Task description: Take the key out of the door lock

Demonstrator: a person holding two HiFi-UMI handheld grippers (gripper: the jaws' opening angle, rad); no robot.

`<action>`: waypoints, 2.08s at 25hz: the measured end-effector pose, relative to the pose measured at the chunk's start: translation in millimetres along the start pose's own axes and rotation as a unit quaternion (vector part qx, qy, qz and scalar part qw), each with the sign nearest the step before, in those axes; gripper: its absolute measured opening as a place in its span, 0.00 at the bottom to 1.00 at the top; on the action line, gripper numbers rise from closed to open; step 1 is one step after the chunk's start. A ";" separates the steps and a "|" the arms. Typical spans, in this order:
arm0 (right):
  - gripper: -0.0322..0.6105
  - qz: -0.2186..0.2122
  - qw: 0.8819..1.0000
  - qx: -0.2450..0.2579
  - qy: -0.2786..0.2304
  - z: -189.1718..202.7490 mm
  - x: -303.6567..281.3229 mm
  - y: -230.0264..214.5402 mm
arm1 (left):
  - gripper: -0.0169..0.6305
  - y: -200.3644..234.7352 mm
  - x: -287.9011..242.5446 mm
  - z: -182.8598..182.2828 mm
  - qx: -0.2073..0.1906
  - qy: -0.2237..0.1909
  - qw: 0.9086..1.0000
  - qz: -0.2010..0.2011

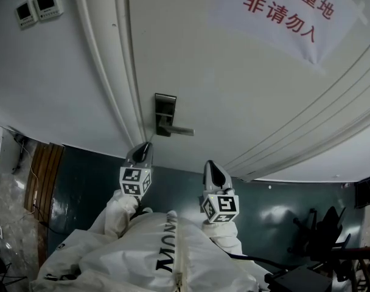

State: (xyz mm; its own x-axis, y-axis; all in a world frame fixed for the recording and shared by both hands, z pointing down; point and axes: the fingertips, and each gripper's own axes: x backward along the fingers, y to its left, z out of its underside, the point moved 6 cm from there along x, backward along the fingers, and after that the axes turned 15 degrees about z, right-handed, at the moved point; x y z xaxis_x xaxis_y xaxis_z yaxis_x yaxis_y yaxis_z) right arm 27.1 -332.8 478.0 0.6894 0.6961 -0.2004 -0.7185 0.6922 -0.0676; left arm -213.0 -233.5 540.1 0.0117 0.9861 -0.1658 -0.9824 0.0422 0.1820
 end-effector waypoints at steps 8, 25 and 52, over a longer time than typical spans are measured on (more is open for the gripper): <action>0.04 -0.016 0.999 0.045 -0.022 -2.1 -8.3 19.1 | 0.06 -18.5 31.1 -36.6 -0.213 0.040 0.974 -0.062; 0.04 -0.008 0.999 0.019 -0.025 10.2 32.1 59.3 | 0.06 -30.7 116.3 -46.3 -0.221 0.019 0.974 -0.048; 0.05 0.027 0.996 0.079 -0.021 55.8 189.7 176.3 | 0.06 -47.7 287.7 14.2 -0.202 0.002 0.979 0.005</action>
State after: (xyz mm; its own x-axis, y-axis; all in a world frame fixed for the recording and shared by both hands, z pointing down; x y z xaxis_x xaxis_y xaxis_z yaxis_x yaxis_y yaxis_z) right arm 36.4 -68.1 482.6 0.6565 0.7375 -0.1586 -0.7329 0.6734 0.0975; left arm -160.1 50.5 497.5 0.0016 0.9855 -0.1696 -0.9761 -0.0353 -0.2144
